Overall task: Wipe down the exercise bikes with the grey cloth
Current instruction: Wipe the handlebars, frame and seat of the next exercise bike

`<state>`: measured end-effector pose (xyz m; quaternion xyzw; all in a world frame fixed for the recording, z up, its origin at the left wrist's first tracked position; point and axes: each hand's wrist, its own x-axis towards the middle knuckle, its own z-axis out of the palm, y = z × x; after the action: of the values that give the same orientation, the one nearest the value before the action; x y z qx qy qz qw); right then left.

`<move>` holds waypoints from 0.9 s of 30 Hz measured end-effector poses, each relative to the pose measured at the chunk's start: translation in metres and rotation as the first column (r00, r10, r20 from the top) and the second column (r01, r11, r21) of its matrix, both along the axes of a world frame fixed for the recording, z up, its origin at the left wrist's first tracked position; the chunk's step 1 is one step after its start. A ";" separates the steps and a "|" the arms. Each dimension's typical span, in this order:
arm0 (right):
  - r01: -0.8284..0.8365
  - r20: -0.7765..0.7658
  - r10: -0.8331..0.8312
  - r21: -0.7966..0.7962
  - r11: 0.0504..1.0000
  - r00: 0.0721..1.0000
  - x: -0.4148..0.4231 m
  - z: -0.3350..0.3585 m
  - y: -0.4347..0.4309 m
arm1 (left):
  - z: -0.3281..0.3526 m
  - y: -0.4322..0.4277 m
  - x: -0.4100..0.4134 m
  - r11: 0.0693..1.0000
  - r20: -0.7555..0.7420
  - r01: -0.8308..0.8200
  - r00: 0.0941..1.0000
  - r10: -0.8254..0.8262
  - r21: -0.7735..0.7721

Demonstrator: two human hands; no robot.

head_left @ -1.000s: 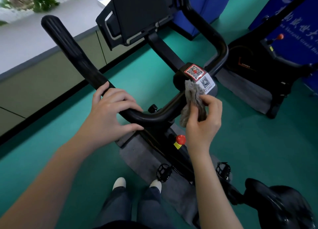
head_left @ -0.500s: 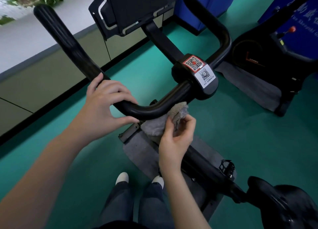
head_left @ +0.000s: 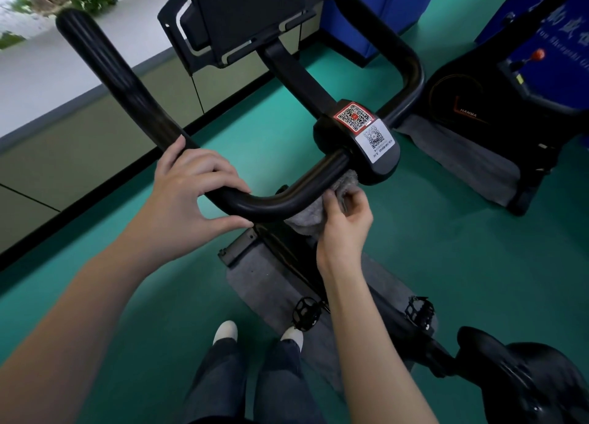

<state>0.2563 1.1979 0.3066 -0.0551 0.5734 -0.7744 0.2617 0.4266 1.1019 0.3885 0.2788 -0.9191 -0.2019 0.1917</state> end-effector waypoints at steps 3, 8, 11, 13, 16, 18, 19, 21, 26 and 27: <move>-0.032 0.091 0.045 -0.138 0.990 0.995 0.011 -0.001 0.005 | 0.000 0.000 0.000 1.000 -0.004 0.000 1.000 0.000 -0.002; -0.078 0.192 0.117 -0.198 0.977 0.974 0.034 0.002 0.010 | 0.000 0.000 0.000 1.000 -0.012 -0.001 1.000 0.001 0.000; -0.105 0.226 0.148 -0.194 0.975 0.963 0.052 0.000 0.009 | -0.001 -0.001 0.000 1.000 -0.016 -0.003 1.000 0.002 -0.004; -0.133 0.240 0.173 -0.176 0.975 0.955 0.065 0.001 0.009 | -0.001 -0.001 0.000 1.000 -0.021 -0.002 1.000 0.002 -0.005; -0.199 0.236 0.235 -0.166 0.966 0.943 0.079 0.005 0.018 | -0.002 -0.002 0.000 1.000 -0.029 0.007 1.000 -0.007 -0.011; -0.184 0.164 0.192 -0.063 0.981 0.967 0.077 0.010 0.031 | -0.004 -0.003 0.001 1.000 -0.030 0.014 0.999 -0.015 -0.019; -0.148 0.099 0.146 0.013 0.989 0.984 0.072 0.013 0.038 | -0.004 -0.004 0.001 1.000 -0.036 0.016 0.999 -0.017 -0.018; -0.058 -0.060 0.066 0.125 0.991 0.996 0.054 0.024 0.052 | -0.006 -0.005 0.002 1.000 -0.050 0.019 0.999 -0.019 -0.009; 0.018 -0.560 0.147 0.279 0.960 0.815 -0.003 0.080 0.045 | -0.009 -0.007 0.003 0.999 -0.070 0.036 0.997 -0.037 -0.011; 0.023 -0.644 0.216 0.341 0.940 0.734 -0.015 0.091 0.036 | -0.009 -0.008 0.003 0.999 -0.071 0.040 0.997 -0.041 -0.012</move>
<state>0.2417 1.2335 0.3974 -0.3167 0.7450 -0.5813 0.0830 0.4300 1.0941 0.3793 0.2518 -0.9182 -0.2106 0.2216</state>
